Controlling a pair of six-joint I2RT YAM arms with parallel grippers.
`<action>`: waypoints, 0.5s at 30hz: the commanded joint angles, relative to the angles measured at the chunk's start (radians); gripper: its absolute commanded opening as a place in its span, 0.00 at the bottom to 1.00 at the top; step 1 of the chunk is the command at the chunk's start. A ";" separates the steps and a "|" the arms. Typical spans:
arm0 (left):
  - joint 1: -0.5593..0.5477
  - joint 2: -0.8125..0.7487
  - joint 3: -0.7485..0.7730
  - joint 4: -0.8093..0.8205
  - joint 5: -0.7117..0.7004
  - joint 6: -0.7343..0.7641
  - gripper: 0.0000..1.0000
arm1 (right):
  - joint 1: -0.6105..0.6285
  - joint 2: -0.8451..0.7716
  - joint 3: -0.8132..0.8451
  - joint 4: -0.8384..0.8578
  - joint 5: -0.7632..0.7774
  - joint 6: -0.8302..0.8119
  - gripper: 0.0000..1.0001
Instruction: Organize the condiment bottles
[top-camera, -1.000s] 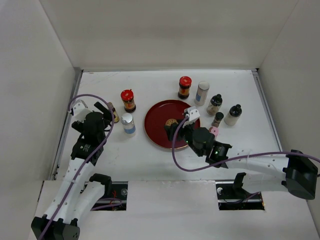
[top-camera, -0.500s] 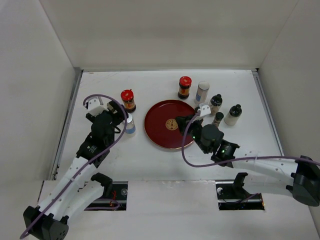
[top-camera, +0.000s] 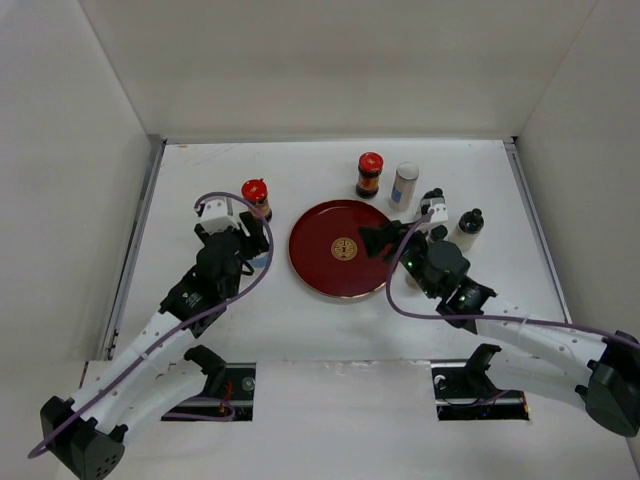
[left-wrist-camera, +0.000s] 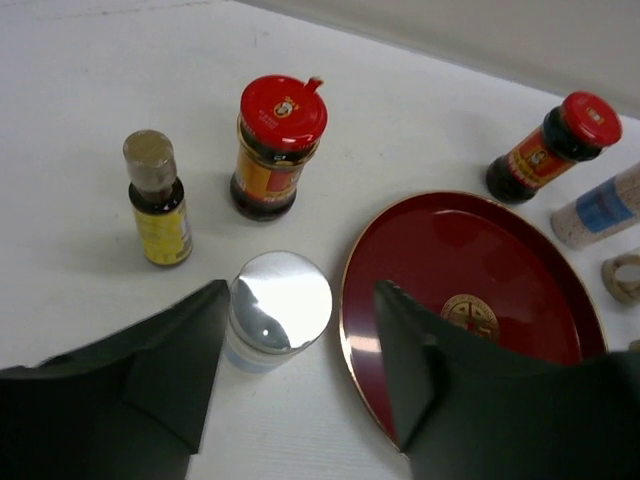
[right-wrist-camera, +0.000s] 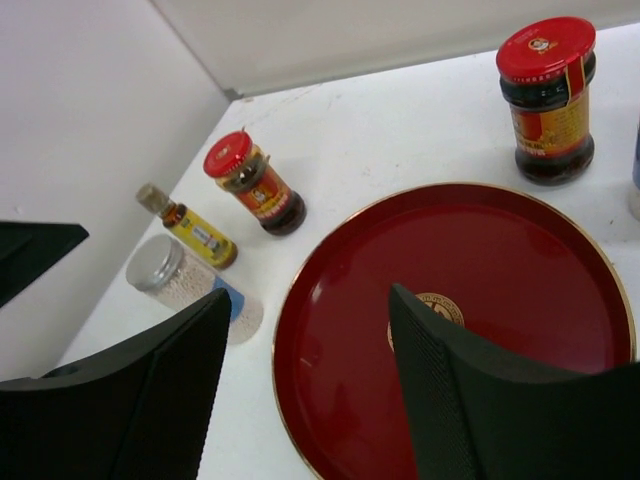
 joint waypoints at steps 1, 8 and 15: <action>-0.022 0.006 -0.011 -0.027 -0.076 0.040 0.66 | -0.001 -0.014 -0.023 0.090 -0.049 0.004 0.71; -0.043 0.077 -0.007 -0.048 -0.084 0.038 0.76 | -0.001 0.005 -0.012 0.087 -0.067 0.004 0.74; -0.031 0.169 0.002 -0.021 -0.083 0.042 0.76 | -0.001 0.002 -0.015 0.088 -0.067 0.002 0.75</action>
